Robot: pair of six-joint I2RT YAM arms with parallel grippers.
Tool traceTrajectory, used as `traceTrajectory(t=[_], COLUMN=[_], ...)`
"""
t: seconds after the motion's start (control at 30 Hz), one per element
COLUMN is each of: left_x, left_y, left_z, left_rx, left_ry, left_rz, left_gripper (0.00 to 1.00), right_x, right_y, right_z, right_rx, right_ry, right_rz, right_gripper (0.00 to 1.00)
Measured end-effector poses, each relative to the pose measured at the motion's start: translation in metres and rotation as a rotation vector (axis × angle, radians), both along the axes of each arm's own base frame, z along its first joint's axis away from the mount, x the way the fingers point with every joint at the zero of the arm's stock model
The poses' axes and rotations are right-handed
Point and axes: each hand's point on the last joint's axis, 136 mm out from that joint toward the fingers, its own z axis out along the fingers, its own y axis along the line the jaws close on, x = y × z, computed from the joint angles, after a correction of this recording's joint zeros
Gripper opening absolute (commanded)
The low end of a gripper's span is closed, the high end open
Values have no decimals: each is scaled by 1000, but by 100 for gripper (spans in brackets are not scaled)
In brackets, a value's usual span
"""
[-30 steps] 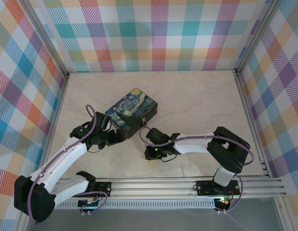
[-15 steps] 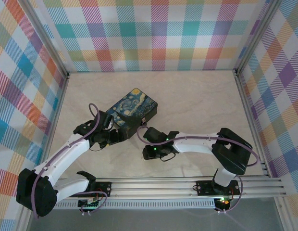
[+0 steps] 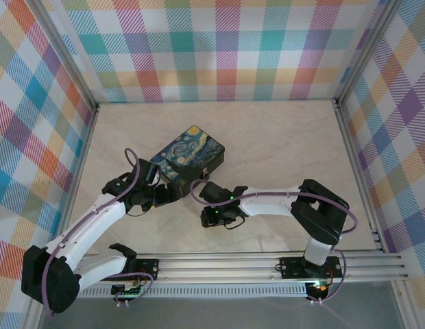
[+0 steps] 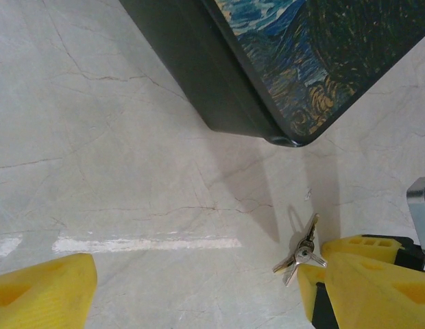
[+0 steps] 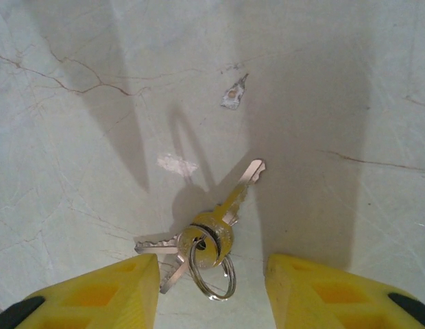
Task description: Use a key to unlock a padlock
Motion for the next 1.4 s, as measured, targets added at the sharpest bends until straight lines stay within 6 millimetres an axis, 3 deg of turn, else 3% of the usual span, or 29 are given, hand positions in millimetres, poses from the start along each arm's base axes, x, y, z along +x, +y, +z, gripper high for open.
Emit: traceTrajectory(t=[0.27,1.2,1.3,1.4], left_x=[-2,-6,-6,-6], left_y=[0,3,3,2], left_z=[2,-8,-9,-10], left_rx=[-7,3,3,6], left_ry=[-12,0,2,10], left_rz=[-1,-8,-8,-9], left_gripper=[86,86,86,86], right_x=[1,5,8,18], right_y=[-3,0,6,25], right_z=[-4,-3,-3,-2], right_rx=[-42,-72,-76,-18], right_ry=[20,14,4,-27], right_rz=[-39,-129,-129,-133], right_gripper=[33,26,20,17])
